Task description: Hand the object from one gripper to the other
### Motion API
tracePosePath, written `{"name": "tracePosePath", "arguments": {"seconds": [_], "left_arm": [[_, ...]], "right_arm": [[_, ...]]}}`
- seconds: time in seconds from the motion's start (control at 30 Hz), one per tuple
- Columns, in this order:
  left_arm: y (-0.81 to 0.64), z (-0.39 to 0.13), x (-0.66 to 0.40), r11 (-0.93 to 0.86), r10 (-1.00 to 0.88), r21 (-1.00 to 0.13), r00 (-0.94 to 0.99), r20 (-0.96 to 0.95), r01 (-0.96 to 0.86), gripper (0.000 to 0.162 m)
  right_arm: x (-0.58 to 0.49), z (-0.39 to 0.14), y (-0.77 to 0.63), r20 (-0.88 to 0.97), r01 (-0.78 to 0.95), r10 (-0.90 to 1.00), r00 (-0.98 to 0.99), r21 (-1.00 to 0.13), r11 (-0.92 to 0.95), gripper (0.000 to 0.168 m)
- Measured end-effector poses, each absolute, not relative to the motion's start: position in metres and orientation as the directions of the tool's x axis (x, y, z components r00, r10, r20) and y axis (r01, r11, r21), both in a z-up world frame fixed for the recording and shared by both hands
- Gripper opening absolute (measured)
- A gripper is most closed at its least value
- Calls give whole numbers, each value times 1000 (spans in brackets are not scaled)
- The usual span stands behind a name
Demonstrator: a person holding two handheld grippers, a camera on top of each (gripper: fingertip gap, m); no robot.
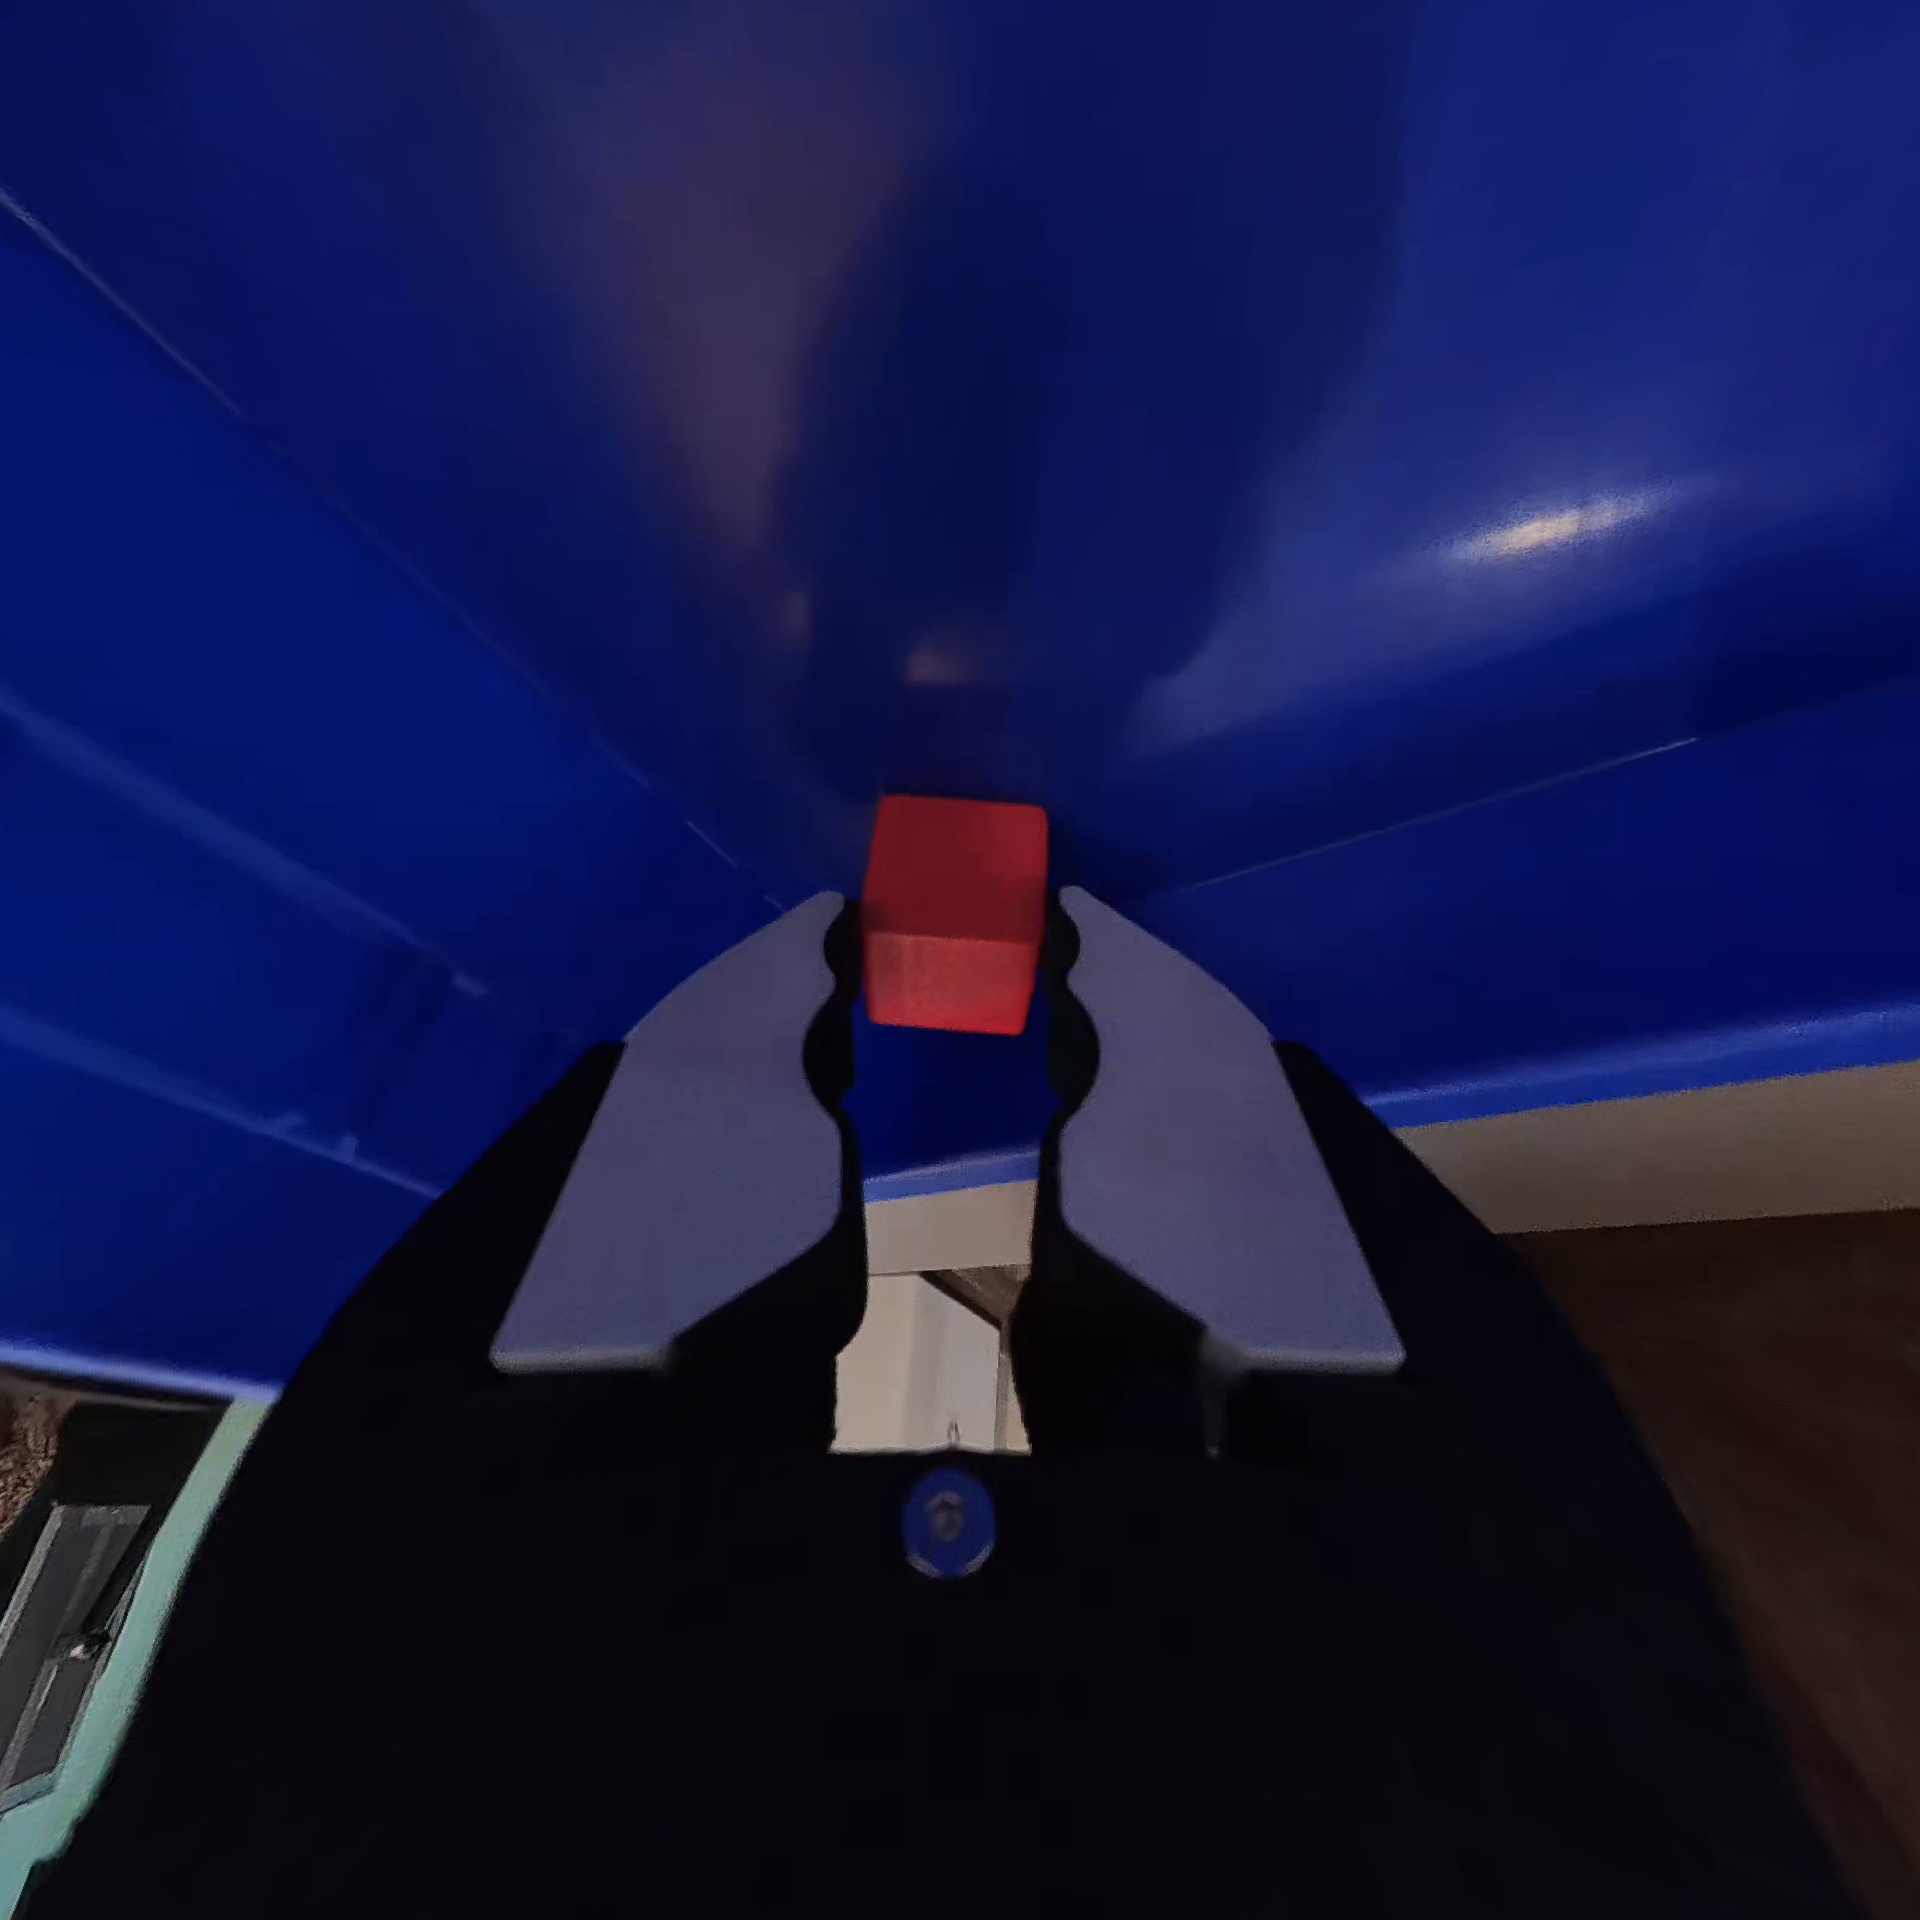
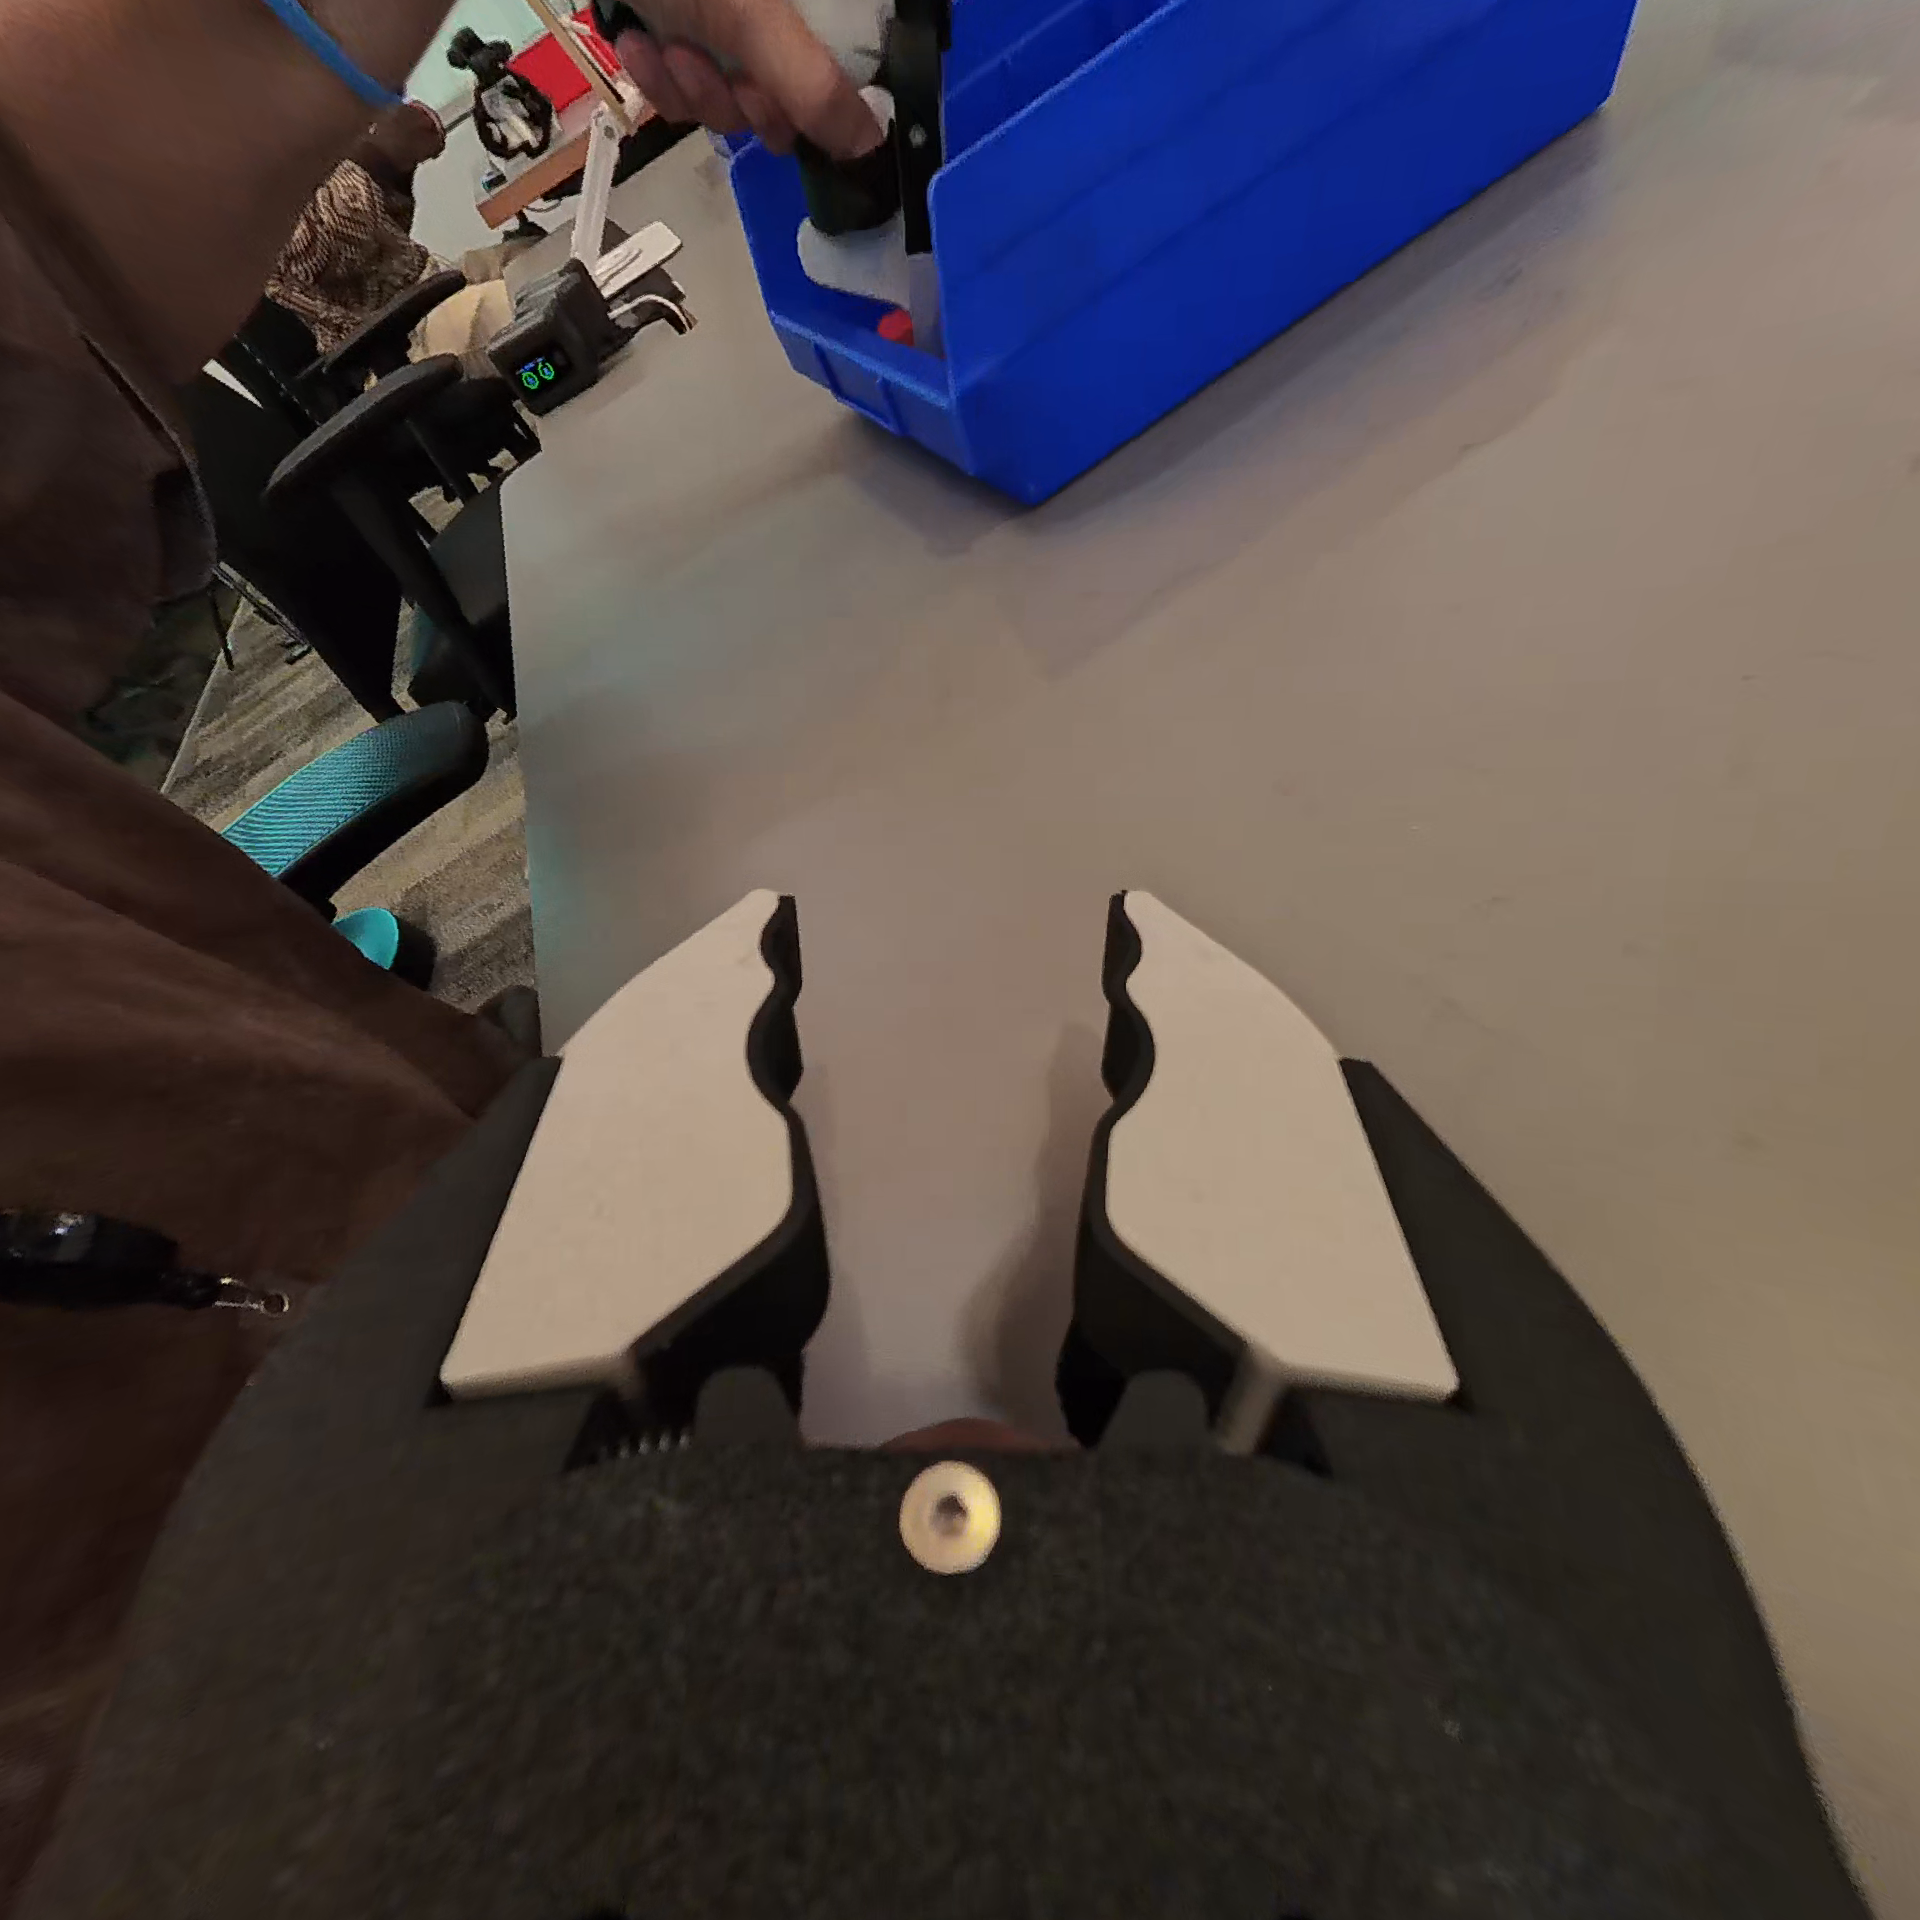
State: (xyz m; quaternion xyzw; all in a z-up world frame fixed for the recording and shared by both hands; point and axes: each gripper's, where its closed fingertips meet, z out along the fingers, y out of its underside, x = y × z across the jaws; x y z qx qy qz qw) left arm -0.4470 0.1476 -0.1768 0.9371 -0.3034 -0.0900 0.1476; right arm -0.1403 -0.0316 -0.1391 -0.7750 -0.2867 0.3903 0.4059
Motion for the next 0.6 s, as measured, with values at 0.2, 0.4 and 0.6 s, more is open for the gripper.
{"name": "tracePosePath", "arguments": {"seconds": [0.2, 0.4, 0.6], "left_arm": [[159, -122, -398, -813, -579, -80, 786, 214, -577, 33], [129, -40, -293, -828, -519, -376, 318, 793, -415, 33], [86, -7, -198, -811, -264, -296, -135, 955, -504, 33]], "right_arm": [[-130, -129, -18, -306, 109, 773, 556, -895, -433, 56], [-121, -87, 24, 0, 196, 829, 559, -972, -133, 56], [-142, -26, 61, 245, 264, 853, 460, -955, 131, 54]]}}
